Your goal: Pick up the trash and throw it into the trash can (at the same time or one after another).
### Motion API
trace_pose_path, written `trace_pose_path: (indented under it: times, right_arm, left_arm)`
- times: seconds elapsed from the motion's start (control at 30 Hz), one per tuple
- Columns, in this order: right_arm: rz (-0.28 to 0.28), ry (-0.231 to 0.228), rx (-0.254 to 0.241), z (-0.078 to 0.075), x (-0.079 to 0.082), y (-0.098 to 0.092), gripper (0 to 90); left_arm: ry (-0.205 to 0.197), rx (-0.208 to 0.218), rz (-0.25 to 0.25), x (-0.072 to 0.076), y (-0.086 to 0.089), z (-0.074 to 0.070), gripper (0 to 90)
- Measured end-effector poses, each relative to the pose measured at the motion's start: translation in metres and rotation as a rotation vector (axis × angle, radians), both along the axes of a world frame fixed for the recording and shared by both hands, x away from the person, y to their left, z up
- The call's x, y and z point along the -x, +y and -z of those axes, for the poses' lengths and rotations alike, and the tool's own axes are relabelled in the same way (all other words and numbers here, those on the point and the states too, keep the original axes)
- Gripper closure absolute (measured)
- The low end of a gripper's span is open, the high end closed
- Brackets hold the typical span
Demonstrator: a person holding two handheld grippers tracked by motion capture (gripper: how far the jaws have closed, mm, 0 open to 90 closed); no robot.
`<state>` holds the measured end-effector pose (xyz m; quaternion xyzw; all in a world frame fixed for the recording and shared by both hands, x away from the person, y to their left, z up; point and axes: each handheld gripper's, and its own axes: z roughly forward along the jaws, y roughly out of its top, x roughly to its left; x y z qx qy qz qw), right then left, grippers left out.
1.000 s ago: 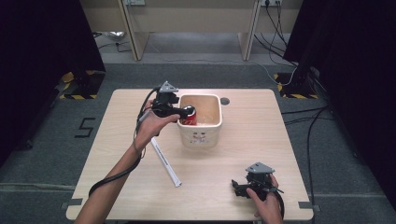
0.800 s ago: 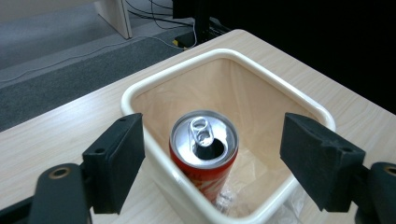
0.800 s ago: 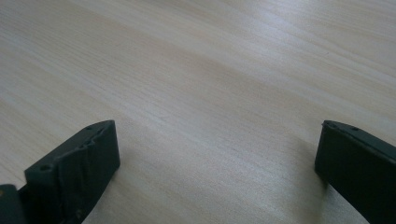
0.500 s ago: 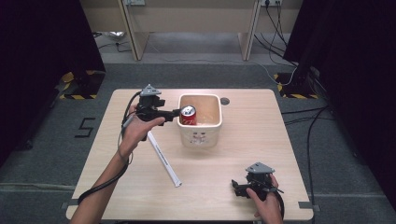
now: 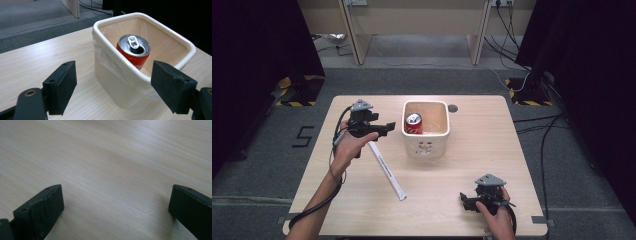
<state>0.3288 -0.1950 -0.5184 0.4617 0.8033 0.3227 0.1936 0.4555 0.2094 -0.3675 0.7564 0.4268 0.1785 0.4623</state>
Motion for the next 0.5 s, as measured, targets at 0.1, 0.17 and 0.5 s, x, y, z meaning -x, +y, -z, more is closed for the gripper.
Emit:
trace_pose_path:
  times: [0.1,0.17,0.5]
  right_arm:
    - [0.001,-0.001,0.000,0.000,0.000,0.000,0.3]
    - [0.001,0.000,0.000,0.000,0.000,0.000,0.3]
    - [0.001,0.001,0.000,0.000,0.000,0.000,0.3]
  left_arm:
    - [-0.005,0.002,-0.005,0.003,0.003,0.003,20.6]
    - [-0.004,0.005,-0.010,0.005,0.005,0.006,20.6]
    - [0.048,0.032,-0.015,0.018,0.011,0.042,20.6]
